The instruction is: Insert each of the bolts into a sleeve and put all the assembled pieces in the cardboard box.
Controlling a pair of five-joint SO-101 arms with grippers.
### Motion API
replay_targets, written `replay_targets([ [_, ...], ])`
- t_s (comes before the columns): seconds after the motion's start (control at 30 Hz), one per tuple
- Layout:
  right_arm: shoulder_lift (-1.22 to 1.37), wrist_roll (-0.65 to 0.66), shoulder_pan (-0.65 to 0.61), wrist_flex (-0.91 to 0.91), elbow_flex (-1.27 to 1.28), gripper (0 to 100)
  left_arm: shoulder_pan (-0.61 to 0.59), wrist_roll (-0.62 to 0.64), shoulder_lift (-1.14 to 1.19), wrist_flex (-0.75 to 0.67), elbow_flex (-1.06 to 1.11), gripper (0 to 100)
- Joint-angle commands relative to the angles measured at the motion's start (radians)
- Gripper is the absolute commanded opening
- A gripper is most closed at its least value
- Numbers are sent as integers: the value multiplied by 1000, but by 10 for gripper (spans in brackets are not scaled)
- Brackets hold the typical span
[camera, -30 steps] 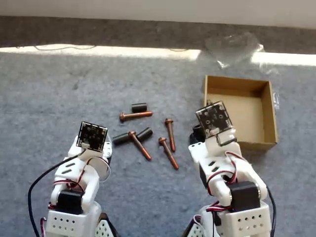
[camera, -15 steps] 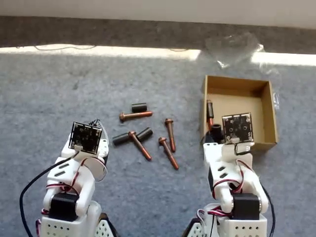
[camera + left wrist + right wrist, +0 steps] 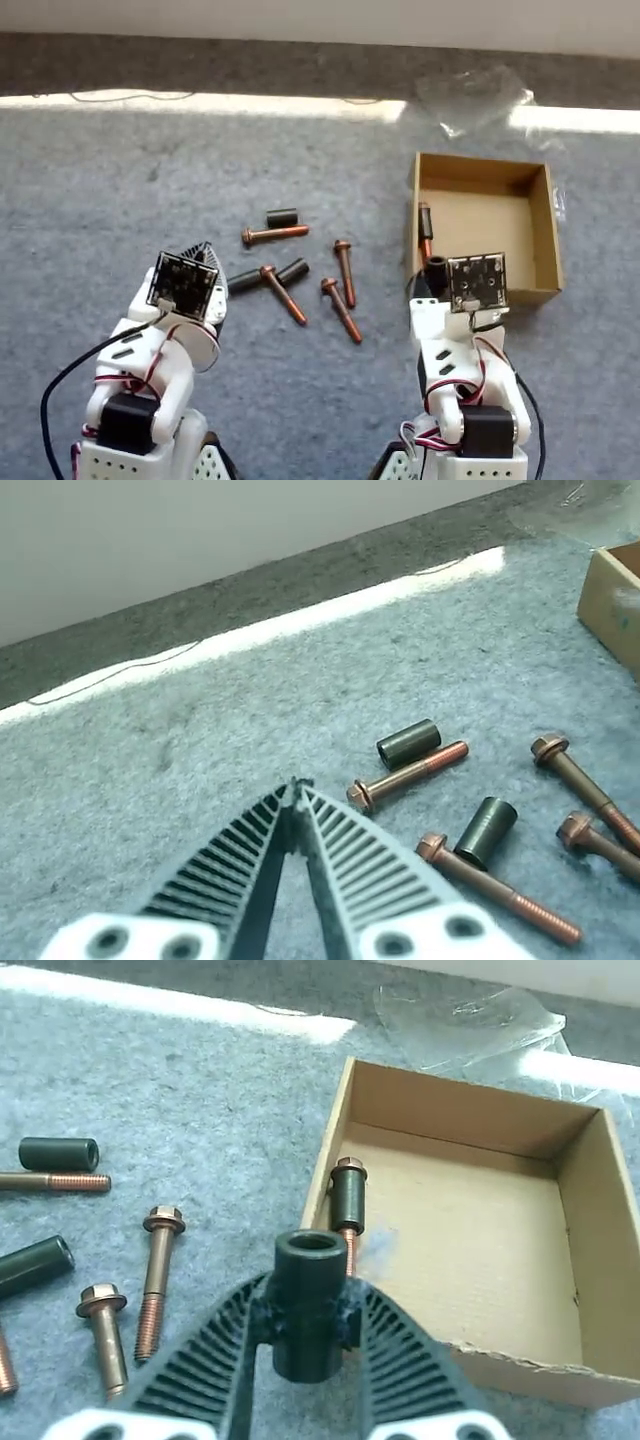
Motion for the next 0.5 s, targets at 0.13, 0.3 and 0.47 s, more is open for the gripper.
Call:
replay_targets([
  [0.13,-12,-69,12,-27,-4,5,33,-5,303,0,-194,4],
  [0.3,-12,-71,12,-30,24,5,71,43,567,-2,-326,4],
  [0.47,-12,-71,12,-74,59,5,139,195,768,-3,-401,4],
])
